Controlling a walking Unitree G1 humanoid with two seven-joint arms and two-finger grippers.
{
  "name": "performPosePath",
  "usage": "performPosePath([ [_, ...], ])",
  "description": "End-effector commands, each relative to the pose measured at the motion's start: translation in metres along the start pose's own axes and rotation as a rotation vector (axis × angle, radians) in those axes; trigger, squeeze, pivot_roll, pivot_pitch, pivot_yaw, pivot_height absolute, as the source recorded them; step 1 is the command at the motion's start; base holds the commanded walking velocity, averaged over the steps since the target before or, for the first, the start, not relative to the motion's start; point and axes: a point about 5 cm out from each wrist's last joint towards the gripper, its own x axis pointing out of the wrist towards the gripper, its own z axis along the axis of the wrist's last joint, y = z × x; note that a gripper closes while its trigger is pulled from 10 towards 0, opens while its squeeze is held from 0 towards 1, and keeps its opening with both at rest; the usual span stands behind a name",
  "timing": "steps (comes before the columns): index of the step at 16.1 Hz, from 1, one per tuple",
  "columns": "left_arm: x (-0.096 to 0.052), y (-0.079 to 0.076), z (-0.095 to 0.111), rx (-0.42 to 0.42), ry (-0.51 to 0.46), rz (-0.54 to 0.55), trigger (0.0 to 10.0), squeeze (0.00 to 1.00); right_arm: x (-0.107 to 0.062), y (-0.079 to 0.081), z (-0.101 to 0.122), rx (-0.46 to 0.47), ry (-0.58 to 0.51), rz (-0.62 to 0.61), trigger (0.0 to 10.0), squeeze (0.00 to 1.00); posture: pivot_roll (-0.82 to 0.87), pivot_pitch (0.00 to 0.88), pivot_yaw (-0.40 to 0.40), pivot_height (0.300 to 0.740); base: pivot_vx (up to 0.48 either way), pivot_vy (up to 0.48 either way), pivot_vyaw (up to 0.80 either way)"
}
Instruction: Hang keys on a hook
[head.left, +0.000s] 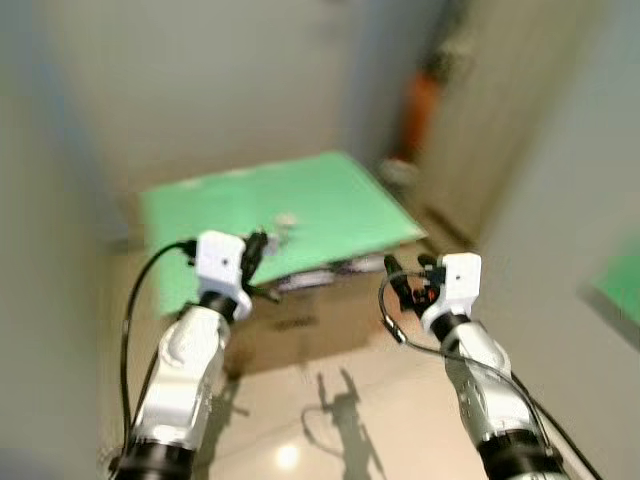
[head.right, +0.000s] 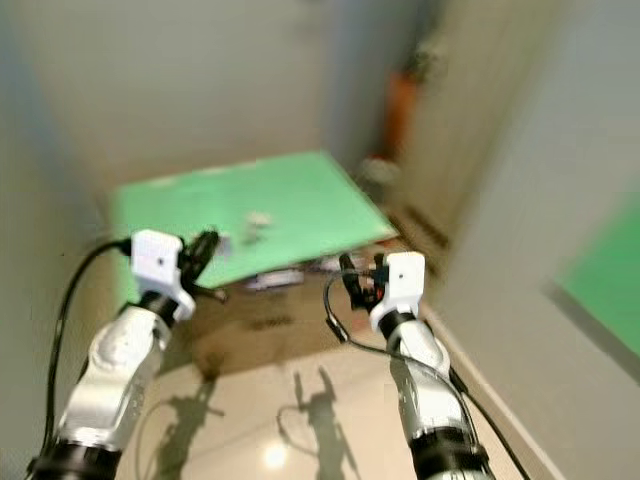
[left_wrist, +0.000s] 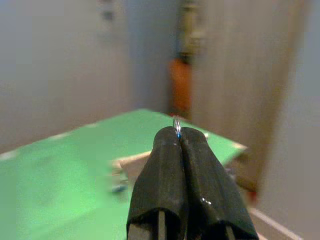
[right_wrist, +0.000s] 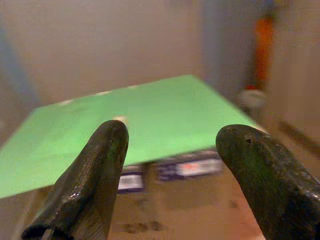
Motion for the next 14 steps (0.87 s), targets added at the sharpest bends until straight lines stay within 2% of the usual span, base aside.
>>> performPosePath([
  [1, 0.0018, -0.0003, 0.0011, 0.018, 0.003, -0.018, 0.0, 0.0, 0.0017, 0.0004, 0.0029, -0.009, -0.002, -0.001, 10.0, 0.0, 0.03, 0.0, 0.0, 0.74, 0.0, 0.0, -0.64],
  [10, 0.0005, -0.0032, 0.003, 0.069, -0.006, -0.077, 0.0, 0.0, 0.0034, -0.0011, 0.0013, -0.009, 0.008, -0.022, 10.0, 0.0, 0.05, 0.0, -0.005, 0.74, 0.0, 0.0, -0.63],
  [14, 0.0043, -0.0056, 0.0046, 0.083, -0.011, -0.111, 0.0, 0.0, 0.0016, -0.0019, 0.0, -0.002, 0.009, -0.034, 10.0, 0.0, 0.04, 0.0, 0.002, 0.74, 0.0, 0.0, -0.59],
])
